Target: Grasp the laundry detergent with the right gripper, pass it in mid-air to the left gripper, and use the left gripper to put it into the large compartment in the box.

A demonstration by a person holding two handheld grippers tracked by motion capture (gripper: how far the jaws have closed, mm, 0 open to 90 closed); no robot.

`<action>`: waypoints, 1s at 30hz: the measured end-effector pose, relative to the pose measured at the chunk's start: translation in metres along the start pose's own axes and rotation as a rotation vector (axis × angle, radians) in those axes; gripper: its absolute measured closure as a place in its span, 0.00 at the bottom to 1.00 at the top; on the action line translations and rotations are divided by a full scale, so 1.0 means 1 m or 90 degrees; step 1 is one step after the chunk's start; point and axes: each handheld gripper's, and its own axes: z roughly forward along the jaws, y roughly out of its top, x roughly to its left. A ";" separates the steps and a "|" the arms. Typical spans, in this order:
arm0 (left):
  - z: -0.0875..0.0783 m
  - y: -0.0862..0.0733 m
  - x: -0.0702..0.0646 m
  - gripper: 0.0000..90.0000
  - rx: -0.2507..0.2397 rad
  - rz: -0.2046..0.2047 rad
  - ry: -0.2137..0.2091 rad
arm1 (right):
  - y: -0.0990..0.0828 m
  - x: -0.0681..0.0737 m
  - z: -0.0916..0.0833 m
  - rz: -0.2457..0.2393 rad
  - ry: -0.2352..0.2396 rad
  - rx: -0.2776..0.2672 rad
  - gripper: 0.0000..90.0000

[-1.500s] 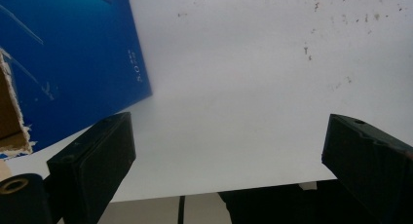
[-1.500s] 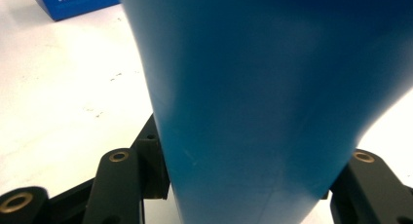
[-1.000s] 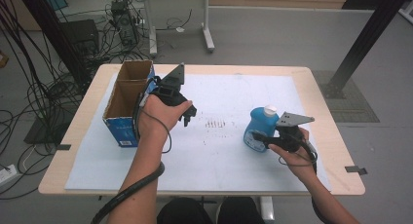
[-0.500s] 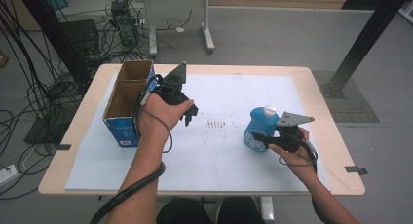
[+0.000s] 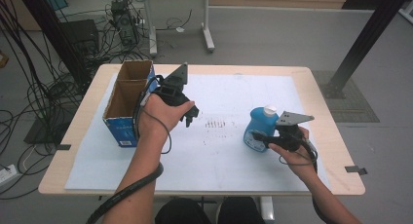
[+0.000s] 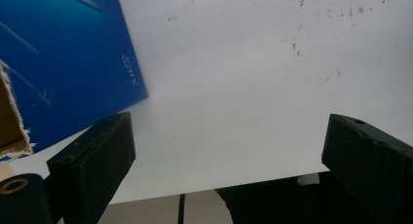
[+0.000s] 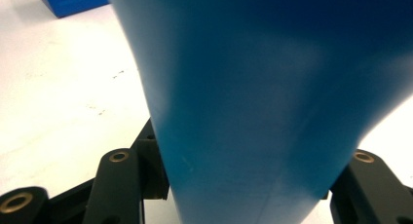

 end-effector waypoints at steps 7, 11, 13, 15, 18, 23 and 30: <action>-0.013 0.002 0.002 0.07 -0.003 0.019 0.000 | 0.011 0.001 0.002 0.000 0.022 0.016 0.48; -0.025 0.004 0.003 0.07 -0.009 0.035 0.001 | 0.023 0.000 0.002 0.003 0.033 0.020 0.48; -0.030 0.005 0.004 0.07 -0.009 0.044 0.005 | 0.032 -0.001 0.001 0.001 0.037 0.020 0.48; -0.035 0.007 0.005 0.06 -0.014 0.054 -0.002 | 0.040 -0.004 0.000 0.005 0.044 0.021 0.48; -0.039 0.008 0.006 0.06 -0.016 0.063 -0.005 | 0.048 -0.006 -0.001 0.009 0.053 0.024 0.48; -0.053 0.016 0.006 0.06 -0.024 0.116 -0.010 | 0.071 -0.013 0.002 -0.001 0.069 0.042 0.48; -0.080 0.027 0.003 0.06 -0.053 0.198 -0.005 | 0.096 -0.019 0.012 -0.006 0.101 0.059 0.48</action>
